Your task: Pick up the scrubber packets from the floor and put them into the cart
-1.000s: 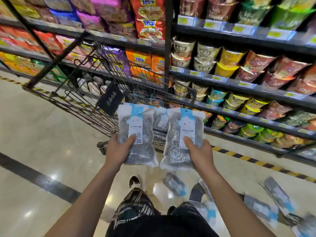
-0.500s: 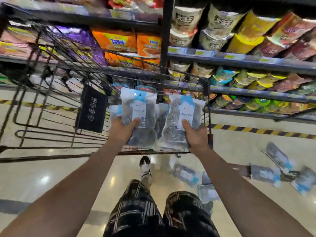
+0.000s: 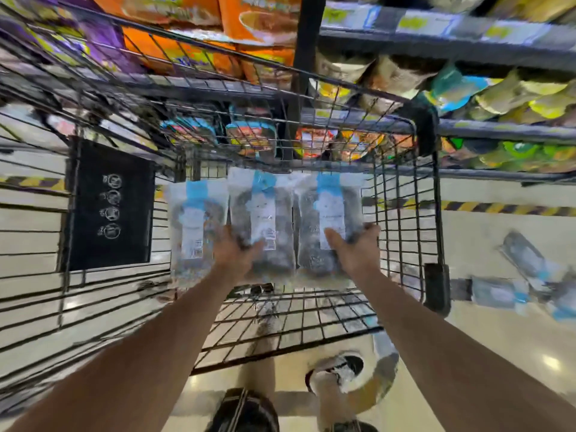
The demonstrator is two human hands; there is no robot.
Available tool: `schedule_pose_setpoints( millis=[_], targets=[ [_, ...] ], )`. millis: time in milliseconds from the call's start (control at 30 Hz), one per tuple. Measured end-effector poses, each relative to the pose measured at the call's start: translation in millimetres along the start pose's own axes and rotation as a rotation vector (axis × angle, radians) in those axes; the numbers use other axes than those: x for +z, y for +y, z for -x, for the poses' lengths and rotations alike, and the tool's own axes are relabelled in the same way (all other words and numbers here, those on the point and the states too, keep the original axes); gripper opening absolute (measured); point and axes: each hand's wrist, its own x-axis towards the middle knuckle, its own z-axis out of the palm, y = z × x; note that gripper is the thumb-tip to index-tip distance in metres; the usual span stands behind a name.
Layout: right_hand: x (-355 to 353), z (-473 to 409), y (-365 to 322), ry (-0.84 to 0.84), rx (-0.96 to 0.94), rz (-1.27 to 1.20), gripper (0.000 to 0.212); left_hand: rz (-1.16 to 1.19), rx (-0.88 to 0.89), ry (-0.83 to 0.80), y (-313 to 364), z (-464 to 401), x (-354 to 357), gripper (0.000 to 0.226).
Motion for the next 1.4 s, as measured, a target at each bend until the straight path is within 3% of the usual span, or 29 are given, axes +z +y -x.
schedule_pose_setpoints(
  millis=[67,100,233,333,533,633,700,800,900,1033,1133,1267,1400],
  targets=[
    [-2.4,3.4,5.2,0.009,-0.046,0.001,0.085,-0.091,0.027,0.004,0.6,8.9,0.5,0.115],
    [-2.5,3.6,8.1,0.007,-0.083,0.016,0.086,-0.129,0.061,-0.025,18.4,28.6,-4.8,0.115],
    [-2.1,6.2,8.4,-0.015,-0.181,0.237,0.061,-0.361,0.133,-0.102,42.5,55.5,-9.3,0.088],
    [-1.1,7.7,3.2,-0.059,-0.182,0.339,0.058,-0.461,0.125,-0.100,47.3,53.6,-8.6,0.085],
    [-16.1,16.1,-3.3,-0.177,-0.148,0.305,0.065,-0.533,0.043,-0.179,58.9,62.8,-20.6,0.081],
    [-42.9,41.5,-18.7,-0.183,-0.190,0.329,0.047,-0.648,0.091,-0.127,64.6,79.1,-30.6,0.082],
    [-67.7,65.1,-31.6,-0.151,-0.253,0.285,0.041,-0.754,0.146,-0.065,87.9,113.4,-41.6,0.074],
    [-111.1,110.8,-47.0,-0.082,-0.349,0.272,0.055,-0.957,0.348,0.015,126.2,171.3,-57.8,0.059],
    [-154.3,151.8,-48.2,0.015,-0.467,0.373,0.079,-1.099,0.507,0.114,161.7,226.8,-66.2,0.062],
    [-214.4,203.7,-23.7,0.236,-0.566,0.465,0.077,-1.101,0.714,0.210,199.6,306.1,-50.2,0.070],
    [-259.3,234.2,17.7,0.390,-0.506,0.443,0.085,-1.038,0.939,0.208,216.8,360.9,-11.7,0.070],
    [-311.1,273.8,97.5,0.505,-0.342,0.394,0.094,-1.061,1.111,0.139,226.1,435.6,62.4,0.078],
    [-351.1,310.1,202.2,0.667,-0.189,0.297,0.081,-1.163,1.300,-0.014,208.6,509.1,143.6,0.083]
  ],
)
